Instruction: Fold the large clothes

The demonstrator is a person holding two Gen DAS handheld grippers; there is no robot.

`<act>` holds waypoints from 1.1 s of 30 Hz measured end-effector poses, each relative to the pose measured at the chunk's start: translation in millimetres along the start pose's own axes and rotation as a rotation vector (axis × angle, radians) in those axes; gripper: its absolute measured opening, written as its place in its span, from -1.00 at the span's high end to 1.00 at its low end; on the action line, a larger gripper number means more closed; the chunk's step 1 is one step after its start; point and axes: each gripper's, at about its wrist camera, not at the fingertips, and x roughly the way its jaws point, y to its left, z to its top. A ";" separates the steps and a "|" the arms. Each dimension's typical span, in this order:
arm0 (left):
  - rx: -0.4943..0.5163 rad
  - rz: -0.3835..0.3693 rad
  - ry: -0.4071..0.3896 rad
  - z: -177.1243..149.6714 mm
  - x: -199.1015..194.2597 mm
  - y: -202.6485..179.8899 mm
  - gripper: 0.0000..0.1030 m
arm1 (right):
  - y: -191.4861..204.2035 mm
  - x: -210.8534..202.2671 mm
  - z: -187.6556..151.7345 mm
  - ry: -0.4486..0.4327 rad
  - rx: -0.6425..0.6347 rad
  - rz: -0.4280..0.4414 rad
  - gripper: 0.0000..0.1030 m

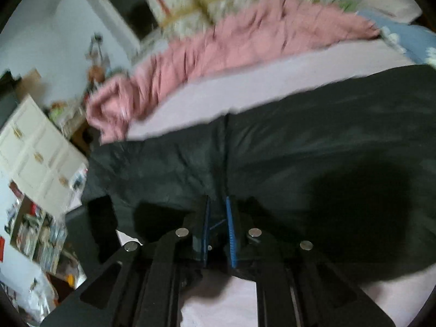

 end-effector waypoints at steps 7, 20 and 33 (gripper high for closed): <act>-0.061 -0.030 0.023 -3.3 4.9 13.8 0.92 | 4.0 59.1 8.0 0.120 -0.049 -0.114 0.91; -0.036 -0.005 0.015 -5.8 4.4 7.8 0.92 | -12.9 137.7 92.5 0.121 0.009 -0.271 1.00; -0.016 0.008 0.002 -10.8 0.9 6.9 0.92 | -43.5 -52.9 -17.0 -0.346 0.074 -0.175 -0.20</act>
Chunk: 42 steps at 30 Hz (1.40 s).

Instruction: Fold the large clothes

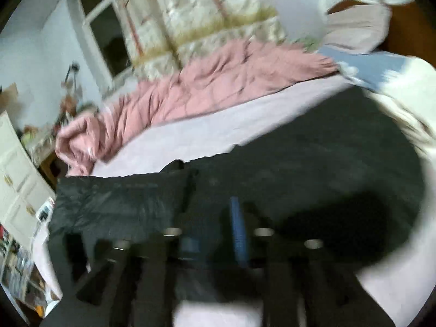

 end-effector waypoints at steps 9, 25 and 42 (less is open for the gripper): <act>0.012 0.005 -0.010 4.7 1.5 -3.1 0.92 | -140.4 -53.4 -58.8 -0.179 0.677 0.168 -1.00; 0.206 0.331 -0.323 41.7 -142.1 -6.6 -0.07 | -126.7 -35.6 17.6 -0.089 0.273 -0.167 0.37; -0.080 0.178 -0.055 56.8 -88.8 77.2 0.52 | 74.9 -94.5 62.3 -0.221 -0.320 -0.123 0.11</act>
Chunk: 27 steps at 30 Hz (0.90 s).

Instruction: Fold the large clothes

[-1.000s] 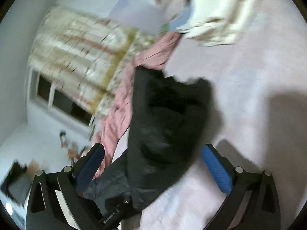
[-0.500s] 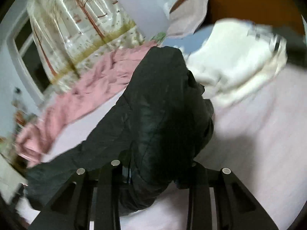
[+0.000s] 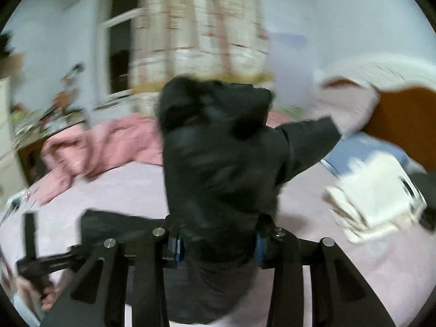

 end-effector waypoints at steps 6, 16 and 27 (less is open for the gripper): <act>-0.038 -0.044 0.001 -1.2 -8.6 13.3 0.52 | 103.7 33.8 -33.9 0.070 -0.116 0.239 -0.07; -0.014 -0.045 -0.107 4.6 -37.2 16.3 0.38 | 121.2 45.3 -96.2 0.142 -0.068 0.393 -0.68; 0.316 -0.014 -0.475 -5.5 -124.6 -56.4 -0.61 | 104.9 29.9 -106.1 0.054 0.072 0.319 -0.72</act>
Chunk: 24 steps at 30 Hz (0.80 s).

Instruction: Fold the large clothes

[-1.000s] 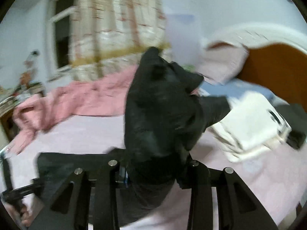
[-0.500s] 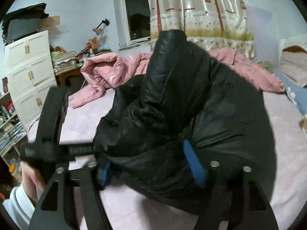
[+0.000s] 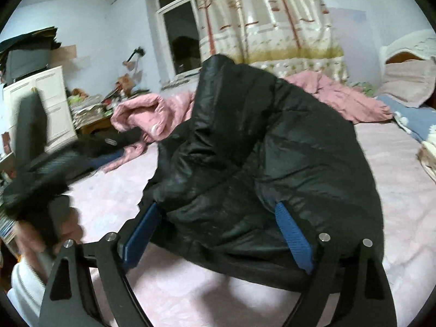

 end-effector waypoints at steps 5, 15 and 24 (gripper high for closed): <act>0.077 -0.043 0.017 18.4 6.4 -39.5 -0.74 | -13.7 -8.5 -1.8 -0.007 0.050 -0.007 -0.73; 0.290 0.150 0.063 22.3 80.5 -91.7 -0.74 | -73.2 -45.2 12.0 -0.174 0.116 -0.409 -0.78; 0.188 0.350 0.200 -14.7 107.3 -19.3 -0.77 | -106.6 -30.6 10.3 -0.089 0.181 -0.413 -0.78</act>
